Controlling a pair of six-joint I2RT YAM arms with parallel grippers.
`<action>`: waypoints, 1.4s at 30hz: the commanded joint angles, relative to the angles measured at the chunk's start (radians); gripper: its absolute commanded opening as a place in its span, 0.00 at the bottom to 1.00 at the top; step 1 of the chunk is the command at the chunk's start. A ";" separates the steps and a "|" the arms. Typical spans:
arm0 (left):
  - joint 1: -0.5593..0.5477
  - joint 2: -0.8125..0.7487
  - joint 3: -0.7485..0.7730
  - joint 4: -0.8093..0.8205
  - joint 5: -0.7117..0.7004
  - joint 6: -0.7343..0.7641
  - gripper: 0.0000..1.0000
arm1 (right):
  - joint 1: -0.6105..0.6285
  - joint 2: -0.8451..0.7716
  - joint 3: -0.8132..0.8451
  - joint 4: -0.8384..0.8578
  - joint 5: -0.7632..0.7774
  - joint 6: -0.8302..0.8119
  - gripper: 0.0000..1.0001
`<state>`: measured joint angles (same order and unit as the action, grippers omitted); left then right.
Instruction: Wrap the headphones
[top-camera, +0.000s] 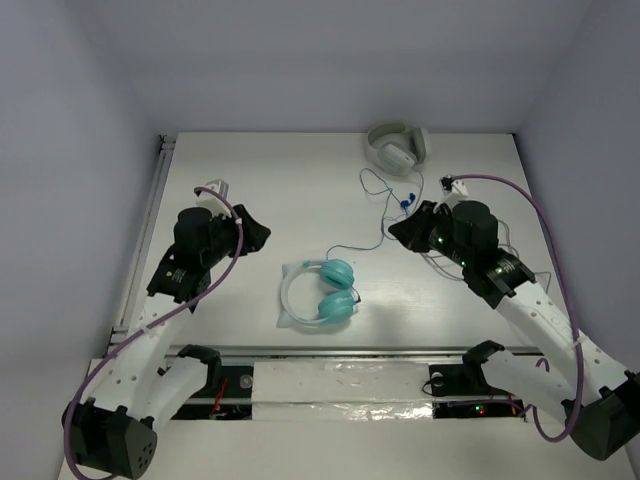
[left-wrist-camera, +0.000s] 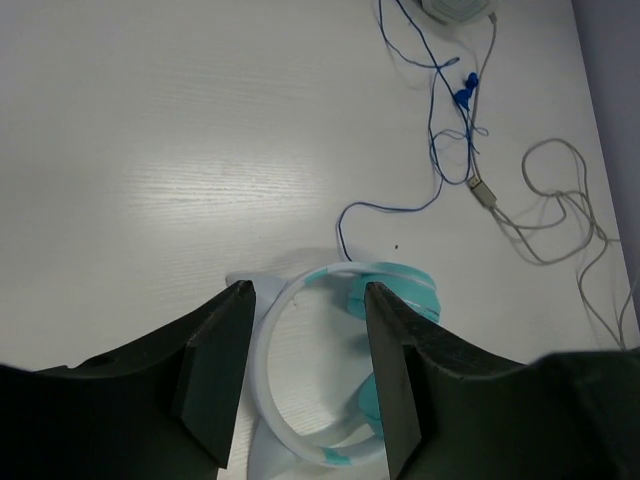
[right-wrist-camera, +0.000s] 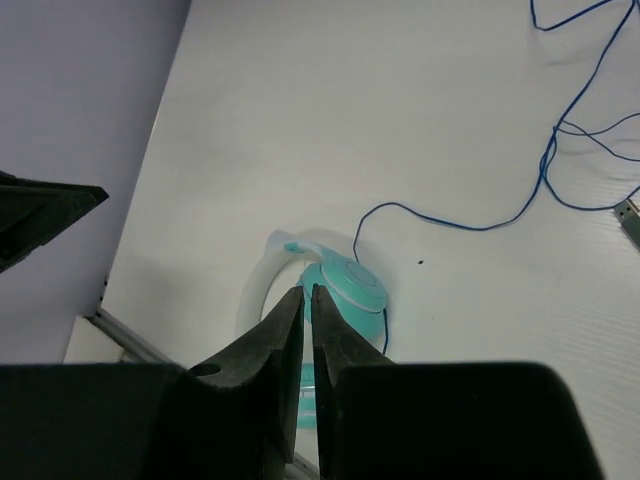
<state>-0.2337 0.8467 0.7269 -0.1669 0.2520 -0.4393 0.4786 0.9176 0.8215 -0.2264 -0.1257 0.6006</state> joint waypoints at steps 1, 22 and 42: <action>-0.045 -0.004 0.008 -0.049 -0.032 0.010 0.45 | 0.018 -0.013 0.057 0.007 0.051 -0.036 0.14; -0.533 0.284 0.037 -0.247 -0.556 -0.223 0.00 | 0.048 -0.048 0.004 0.064 0.026 -0.036 0.00; -0.533 0.482 -0.073 -0.086 -0.476 -0.269 0.40 | 0.048 -0.036 -0.001 0.071 0.031 -0.045 0.00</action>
<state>-0.7658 1.3220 0.6708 -0.3016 -0.2481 -0.6910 0.5186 0.8906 0.8211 -0.2081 -0.0971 0.5686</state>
